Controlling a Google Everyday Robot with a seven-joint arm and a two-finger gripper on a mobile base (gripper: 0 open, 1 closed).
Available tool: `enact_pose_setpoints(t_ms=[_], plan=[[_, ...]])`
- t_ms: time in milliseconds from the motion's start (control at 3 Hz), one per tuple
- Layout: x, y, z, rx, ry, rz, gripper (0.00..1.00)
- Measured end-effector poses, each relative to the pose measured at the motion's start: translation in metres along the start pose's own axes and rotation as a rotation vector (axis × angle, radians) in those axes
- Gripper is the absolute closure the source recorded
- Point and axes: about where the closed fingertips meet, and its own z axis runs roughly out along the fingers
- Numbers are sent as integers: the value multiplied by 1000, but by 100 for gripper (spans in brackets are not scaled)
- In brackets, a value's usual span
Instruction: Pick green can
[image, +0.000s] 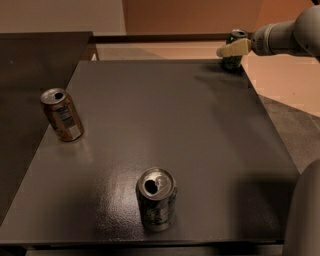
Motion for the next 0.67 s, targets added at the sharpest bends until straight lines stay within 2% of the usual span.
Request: enact_pose_setpoints(t_ms=[333, 667], plan=[[-4, -2, 2, -4, -3, -5, 18], [-7, -2, -3, -8, -13, -11, 41]])
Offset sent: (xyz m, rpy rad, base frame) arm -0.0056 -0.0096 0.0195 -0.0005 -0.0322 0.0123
